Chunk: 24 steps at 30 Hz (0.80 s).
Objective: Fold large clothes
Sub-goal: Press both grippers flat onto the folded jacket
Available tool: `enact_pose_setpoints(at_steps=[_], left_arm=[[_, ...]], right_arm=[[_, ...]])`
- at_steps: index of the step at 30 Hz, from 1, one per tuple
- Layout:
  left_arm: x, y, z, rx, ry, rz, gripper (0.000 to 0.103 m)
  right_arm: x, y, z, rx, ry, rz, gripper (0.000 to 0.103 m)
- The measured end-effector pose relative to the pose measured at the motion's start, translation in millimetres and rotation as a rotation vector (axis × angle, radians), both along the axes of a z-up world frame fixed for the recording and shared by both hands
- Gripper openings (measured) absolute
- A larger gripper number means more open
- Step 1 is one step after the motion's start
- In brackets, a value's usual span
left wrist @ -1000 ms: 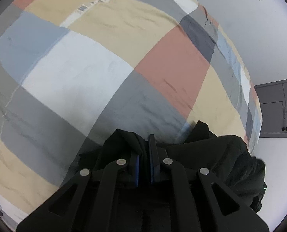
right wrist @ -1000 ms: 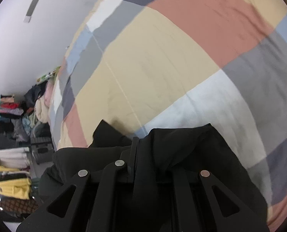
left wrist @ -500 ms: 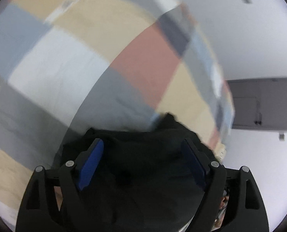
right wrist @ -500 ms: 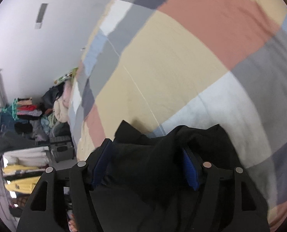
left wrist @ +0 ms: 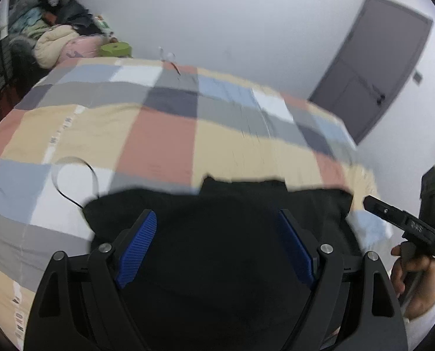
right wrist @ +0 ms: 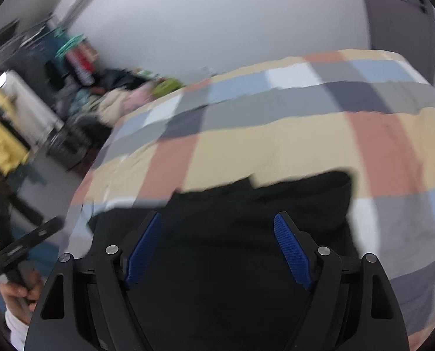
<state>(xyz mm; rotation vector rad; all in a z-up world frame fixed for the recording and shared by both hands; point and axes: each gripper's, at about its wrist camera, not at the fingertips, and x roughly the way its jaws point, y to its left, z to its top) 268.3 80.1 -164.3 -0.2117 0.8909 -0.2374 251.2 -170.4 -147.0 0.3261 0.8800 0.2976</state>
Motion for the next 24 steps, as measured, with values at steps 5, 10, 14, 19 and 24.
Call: enact_pose_setpoints(at_steps=[5, 10, 14, 19, 24], left_arm=[[-4.9, -22.8, -51.3, 0.068, 0.052, 0.007, 0.084], [-0.8, -26.8, -77.9, 0.142, 0.044, 0.016, 0.085], [2.8, -37.4, -92.0, 0.201, 0.049, 0.012, 0.085], [5.2, -39.6, -103.5, 0.225, 0.046, 0.031, 0.087], [0.0, -29.1, -95.2, 0.162, 0.059, 0.028, 0.087]], right_arm=[[-13.4, 51.0, -52.3, -0.086, -0.004, 0.084, 0.078], [-12.4, 58.4, -75.7, -0.108, -0.026, 0.094, 0.080], [-5.9, 64.4, -95.8, -0.132, -0.008, 0.115, 0.084], [-4.6, 70.0, -109.8, -0.169, -0.018, 0.113, 0.087], [-5.4, 63.2, -104.5, -0.152, 0.017, 0.136, 0.085]])
